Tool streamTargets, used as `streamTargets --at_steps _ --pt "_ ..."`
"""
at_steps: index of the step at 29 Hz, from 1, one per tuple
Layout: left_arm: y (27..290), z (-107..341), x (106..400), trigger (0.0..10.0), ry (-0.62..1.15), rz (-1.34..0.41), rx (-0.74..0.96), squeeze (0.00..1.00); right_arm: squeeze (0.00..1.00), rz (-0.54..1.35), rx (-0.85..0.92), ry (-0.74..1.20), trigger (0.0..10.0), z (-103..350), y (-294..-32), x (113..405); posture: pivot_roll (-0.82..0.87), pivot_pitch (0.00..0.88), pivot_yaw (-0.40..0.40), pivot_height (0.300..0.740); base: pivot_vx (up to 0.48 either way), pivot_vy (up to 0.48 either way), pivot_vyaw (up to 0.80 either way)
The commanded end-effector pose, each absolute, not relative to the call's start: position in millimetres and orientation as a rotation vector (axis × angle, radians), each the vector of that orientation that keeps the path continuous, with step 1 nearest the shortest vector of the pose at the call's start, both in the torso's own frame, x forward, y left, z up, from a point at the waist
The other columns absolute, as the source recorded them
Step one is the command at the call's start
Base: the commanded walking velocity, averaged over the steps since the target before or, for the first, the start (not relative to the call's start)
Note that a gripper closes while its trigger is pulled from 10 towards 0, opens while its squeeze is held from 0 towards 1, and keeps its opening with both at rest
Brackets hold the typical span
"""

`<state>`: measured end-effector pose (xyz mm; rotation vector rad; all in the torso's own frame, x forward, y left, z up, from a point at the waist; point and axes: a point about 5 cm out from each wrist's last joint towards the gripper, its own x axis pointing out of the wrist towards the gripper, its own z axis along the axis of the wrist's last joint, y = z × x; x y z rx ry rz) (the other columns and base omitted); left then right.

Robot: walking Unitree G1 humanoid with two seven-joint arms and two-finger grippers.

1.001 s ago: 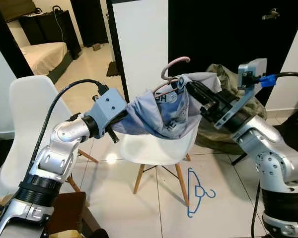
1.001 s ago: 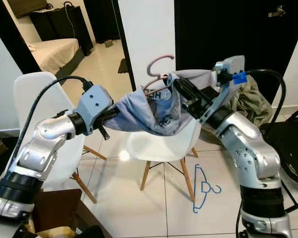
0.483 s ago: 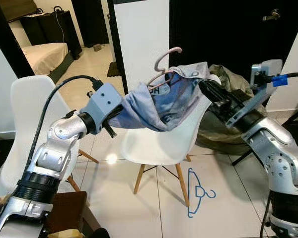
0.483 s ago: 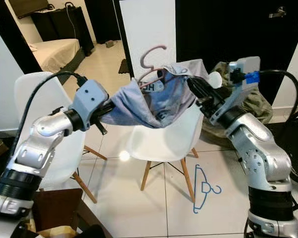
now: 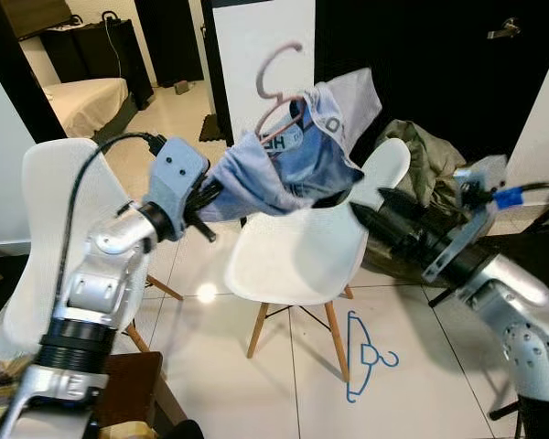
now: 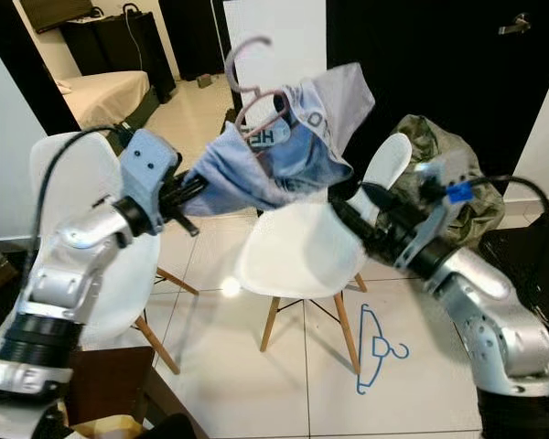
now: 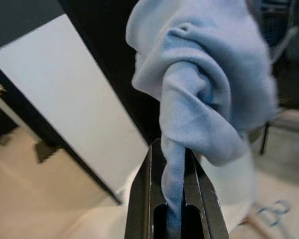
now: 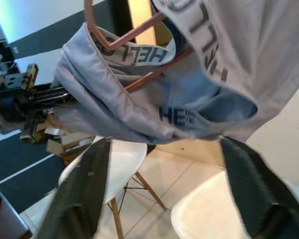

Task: Hang hanger

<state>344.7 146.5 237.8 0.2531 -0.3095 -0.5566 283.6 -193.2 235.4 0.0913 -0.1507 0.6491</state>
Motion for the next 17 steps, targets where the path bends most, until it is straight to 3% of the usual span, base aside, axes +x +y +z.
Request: streamTargets --at_steps 1,2,3,5,8,10,14,17 --pt "155.3 232.0 345.8 10.0 -0.285 -0.498 0.148 0.00 0.42 0.570 0.106 -0.130 10.0 229.4 -196.8 288.5 -0.11 0.000 0.068 0.710 0.000 0.000 0.00" --pt "155.3 232.0 345.8 10.0 -0.285 -0.498 0.148 0.00 0.42 0.570 0.106 -0.130 10.0 229.4 -196.8 288.5 -0.11 0.000 0.068 0.710 0.000 0.000 0.00" --pt "155.1 224.2 346.8 10.0 -0.256 -0.477 0.058 0.00 0.00 0.487 0.148 -0.101 10.0 220.4 -203.9 294.9 -0.11 0.000 0.068 0.710 0.000 0.000 0.00" --pt "154.6 215.4 347.1 10.0 -0.222 -0.462 -0.021 0.00 0.00 0.424 0.180 -0.053 10.0 209.1 -209.5 299.5 -0.11 0.000 0.070 0.710 0.000 0.000 0.00" --pt "154.0 184.3 343.8 10.0 -0.116 -0.442 -0.116 0.00 0.00 0.292 0.265 0.034 10.0 178.6 -223.9 304.7 -0.11 0.000 0.070 0.710 0.000 0.000 -0.80" --pt "154.0 184.3 343.8 10.0 -0.116 -0.442 -0.116 0.00 0.00 0.292 0.265 0.034 10.0 178.6 -223.9 304.7 -0.11 0.000 0.070 0.710 0.000 0.000 -0.80" --pt "170.5 109.7 325.6 10.0 0.100 -0.355 -0.095 0.00 0.00 -0.031 0.345 0.166 10.0 109.0 -262.7 293.2 -0.11 0.000 0.068 0.710 0.000 0.000 -0.80" --pt "174.4 93.1 318.4 10.0 0.145 -0.341 -0.071 0.00 0.00 -0.082 0.324 0.205 10.0 93.0 -268.3 286.1 -0.11 0.000 0.065 0.710 0.000 0.000 -0.80"
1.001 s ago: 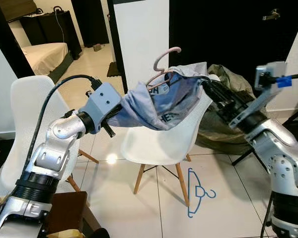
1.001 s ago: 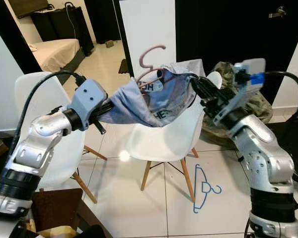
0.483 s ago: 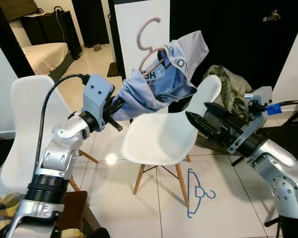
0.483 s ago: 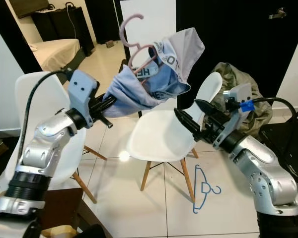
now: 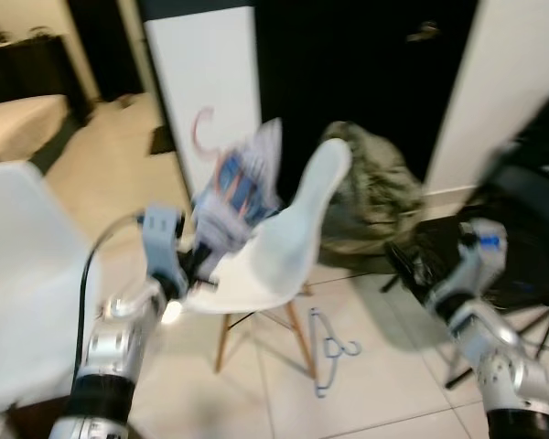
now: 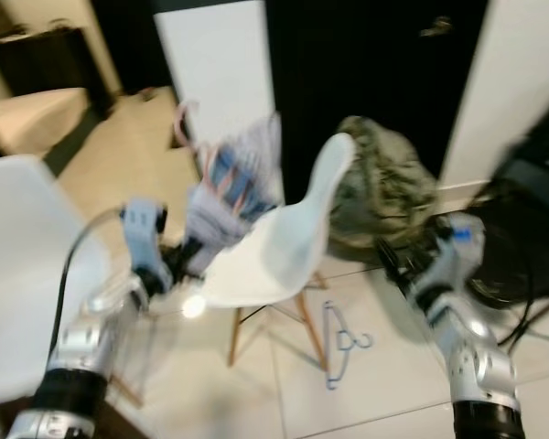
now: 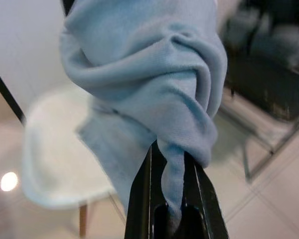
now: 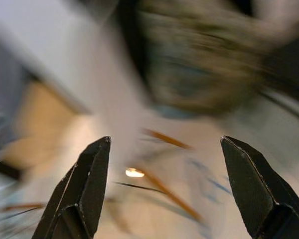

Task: Hang hanger

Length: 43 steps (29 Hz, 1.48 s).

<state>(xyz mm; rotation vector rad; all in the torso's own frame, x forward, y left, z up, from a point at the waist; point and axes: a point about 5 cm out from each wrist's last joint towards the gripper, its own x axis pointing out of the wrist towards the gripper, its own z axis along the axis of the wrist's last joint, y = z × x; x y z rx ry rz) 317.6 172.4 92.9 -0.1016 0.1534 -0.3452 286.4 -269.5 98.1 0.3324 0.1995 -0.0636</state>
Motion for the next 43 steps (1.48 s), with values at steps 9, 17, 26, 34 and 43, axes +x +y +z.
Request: streamTargets --at_steps 9,17,26,34,43 --pt "180.3 55.3 293.6 10.0 0.183 -0.308 -0.001 0.00 0.00 -0.198 0.314 0.292 10.0 40.9 -272.9 251.0 -0.12 0.000 0.063 0.710 0.000 0.000 -0.80" --pt "189.0 32.0 283.3 10.0 0.217 -0.210 0.020 0.00 0.00 -0.212 0.305 0.311 10.0 16.9 -264.4 237.3 -0.13 0.000 0.050 0.710 0.000 0.000 -0.80" --pt "190.3 22.9 278.3 10.0 0.236 -0.172 0.031 0.00 0.00 -0.243 0.288 0.353 10.0 0.2 -264.8 224.1 -0.13 0.000 0.039 0.710 0.000 0.000 -0.80" --pt "188.0 26.8 279.4 10.0 0.191 -0.204 0.052 0.00 0.00 -0.257 0.283 0.351 10.0 -5.3 -264.8 221.0 -0.13 0.000 0.041 0.710 0.130 0.000 -0.80" --pt "186.5 30.1 284.2 10.0 0.153 -0.215 0.069 0.00 0.00 -0.266 0.287 0.337 10.0 -9.4 -264.5 222.4 -0.13 0.000 0.046 0.710 0.317 0.000 -0.80"
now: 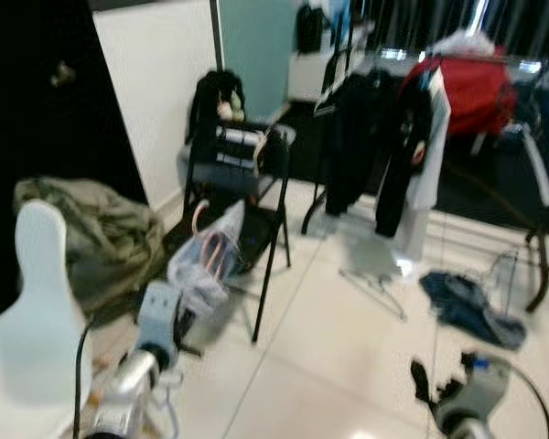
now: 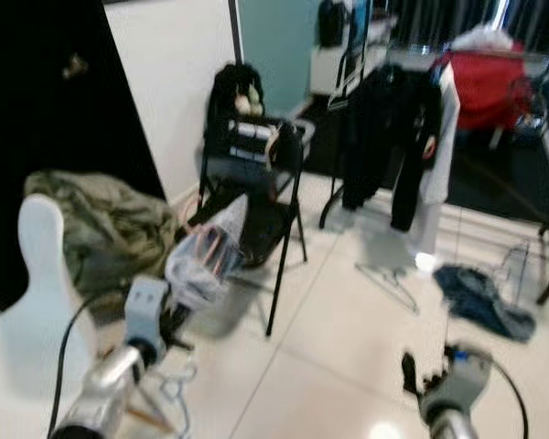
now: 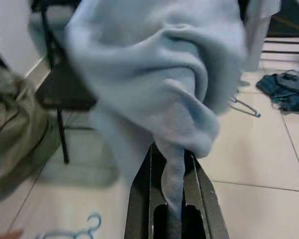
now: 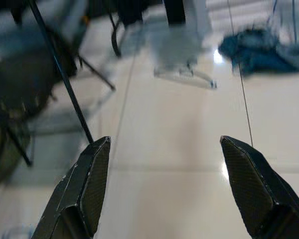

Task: Hang hanger

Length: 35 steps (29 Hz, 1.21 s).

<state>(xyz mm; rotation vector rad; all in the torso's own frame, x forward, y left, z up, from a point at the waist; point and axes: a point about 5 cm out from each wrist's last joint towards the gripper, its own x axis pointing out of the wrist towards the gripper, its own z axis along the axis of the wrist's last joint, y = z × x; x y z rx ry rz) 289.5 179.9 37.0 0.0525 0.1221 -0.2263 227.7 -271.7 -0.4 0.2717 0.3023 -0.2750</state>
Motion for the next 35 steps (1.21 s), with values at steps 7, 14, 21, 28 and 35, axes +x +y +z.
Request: streamTargets --at_steps 7,14,21,28,35 --pt "184.4 33.8 286.9 10.0 0.133 -0.225 0.071 0.00 0.00 -0.266 0.287 0.326 10.0 -9.3 -264.3 222.6 -0.13 0.000 0.047 0.710 0.326 0.000 -0.80" --pt "179.0 58.9 301.9 10.0 0.027 -0.260 0.078 0.00 0.00 -0.265 0.287 0.313 10.0 -9.1 -265.3 223.8 -0.13 0.000 0.049 0.710 0.326 0.000 -0.80" --pt "171.7 83.2 312.6 10.0 -0.077 -0.292 0.087 0.00 0.00 -0.263 0.283 0.309 10.0 -10.2 -265.8 224.5 -0.13 0.000 0.049 0.710 0.325 0.000 -0.80" --pt "159.5 102.3 317.4 10.0 -0.141 -0.344 0.098 0.00 0.00 -0.264 0.283 0.301 10.0 -9.9 -264.7 225.6 -0.13 0.000 0.057 0.710 0.326 0.000 -0.69" --pt "148.6 105.7 317.0 10.0 -0.133 -0.386 0.098 0.00 0.00 -0.263 0.275 0.290 10.0 -9.3 -264.1 226.2 -0.13 0.000 0.060 0.710 0.320 0.000 0.00"
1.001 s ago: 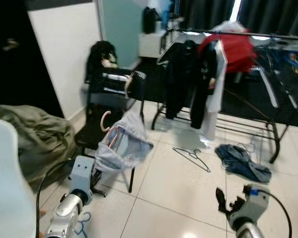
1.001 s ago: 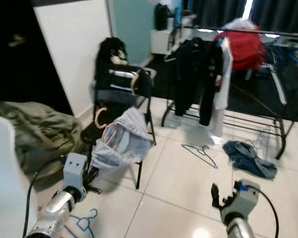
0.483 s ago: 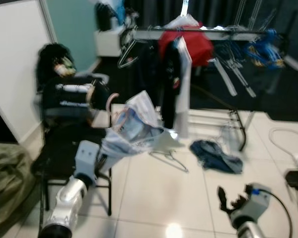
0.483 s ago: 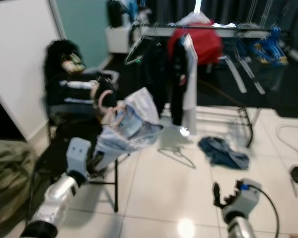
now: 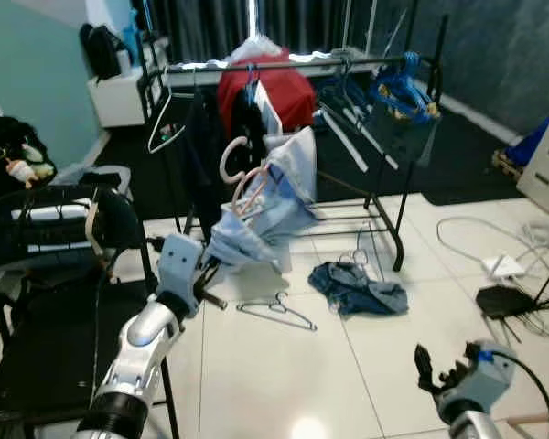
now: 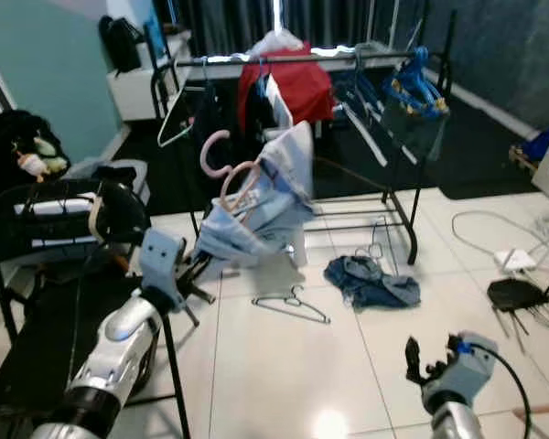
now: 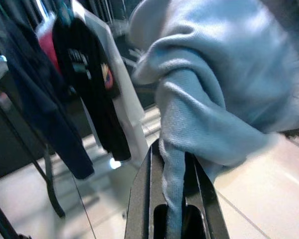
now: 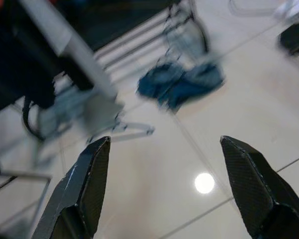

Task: Hang hanger

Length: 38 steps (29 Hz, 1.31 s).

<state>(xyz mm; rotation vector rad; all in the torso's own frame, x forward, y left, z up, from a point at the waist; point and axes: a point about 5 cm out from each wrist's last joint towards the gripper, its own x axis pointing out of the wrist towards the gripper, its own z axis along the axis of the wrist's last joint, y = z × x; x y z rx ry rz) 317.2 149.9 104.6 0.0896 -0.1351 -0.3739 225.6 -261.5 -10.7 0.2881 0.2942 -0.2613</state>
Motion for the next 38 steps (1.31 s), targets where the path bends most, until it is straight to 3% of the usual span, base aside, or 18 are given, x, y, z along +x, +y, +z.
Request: streamTargets --at_steps 1,13,38 --pt "145.9 104.8 316.3 10.0 -0.129 -0.397 0.100 0.00 0.00 -0.261 0.276 0.292 10.0 -9.5 -263.9 226.3 -0.13 0.000 0.061 0.710 0.322 0.000 0.00" --pt "135.9 108.8 313.8 10.0 -0.125 -0.436 0.113 0.00 0.00 -0.255 0.285 0.302 10.0 -11.9 -264.2 225.2 -0.13 0.000 0.060 0.710 0.321 0.000 -0.57" --pt "117.9 136.1 315.4 10.0 -0.172 -0.493 0.103 0.00 0.00 -0.255 0.278 0.303 10.0 -13.1 -265.9 224.4 -0.13 0.000 0.061 0.710 0.321 0.000 0.00"
